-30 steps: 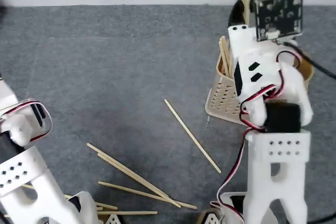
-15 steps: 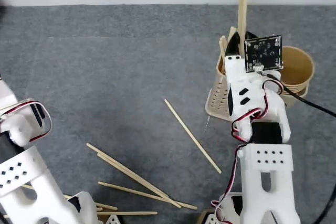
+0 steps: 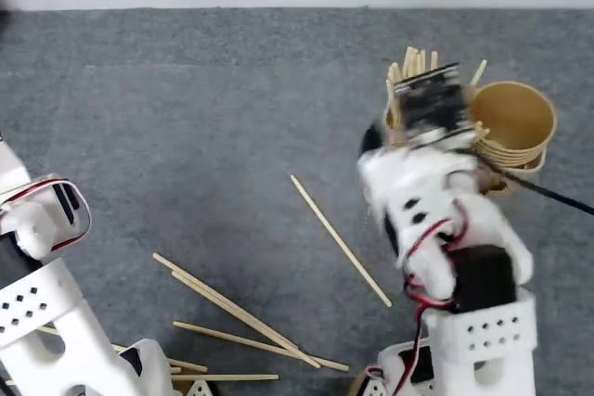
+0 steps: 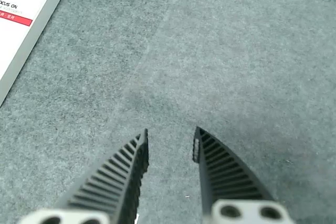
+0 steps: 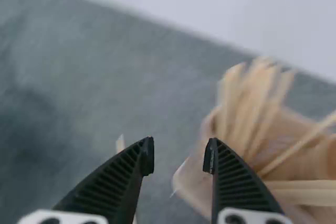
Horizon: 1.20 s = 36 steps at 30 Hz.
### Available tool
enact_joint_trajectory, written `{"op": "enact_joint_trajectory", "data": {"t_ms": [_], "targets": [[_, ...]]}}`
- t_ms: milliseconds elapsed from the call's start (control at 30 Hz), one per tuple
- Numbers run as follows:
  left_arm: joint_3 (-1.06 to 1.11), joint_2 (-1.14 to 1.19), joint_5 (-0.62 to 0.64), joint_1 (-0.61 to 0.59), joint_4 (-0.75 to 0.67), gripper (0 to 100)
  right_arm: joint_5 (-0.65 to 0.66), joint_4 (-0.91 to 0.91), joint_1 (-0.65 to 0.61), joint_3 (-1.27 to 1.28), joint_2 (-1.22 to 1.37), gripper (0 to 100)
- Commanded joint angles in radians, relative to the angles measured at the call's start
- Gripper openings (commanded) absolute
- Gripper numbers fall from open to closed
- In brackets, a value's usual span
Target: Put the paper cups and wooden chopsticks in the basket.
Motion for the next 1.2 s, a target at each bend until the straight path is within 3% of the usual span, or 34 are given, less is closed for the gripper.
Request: {"op": "enact_joint_trajectory", "data": {"t_ms": [0, 133, 333, 567, 867, 1167], "targets": [[-0.015, -0.031, -0.006, -0.051, 0.008, 14, -0.017, 0.153, -0.147, -0.021, 0.01, 17.2], [-0.016, -0.031, -0.006, -0.112, -0.005, 14, -0.028, 0.205, -0.329, 0.081, 0.073, 17.2], [-0.012, -0.031, -0.008, -0.137, -0.006, 14, -0.117, 0.145, -0.57, 0.218, 0.225, 17.2], [-0.01, -0.031, -0.008, -0.137, -0.006, 14, -0.198, 0.025, -0.737, 0.247, 0.412, 17.2], [-0.01, -0.031, -0.008, -0.137, -0.006, 14, -0.232, -0.176, -0.842, 0.247, 0.71, 17.2], [-0.01, -0.031, -0.008, -0.137, -0.006, 14, -0.226, -0.302, -0.829, 0.241, 0.886, 17.2]]}}
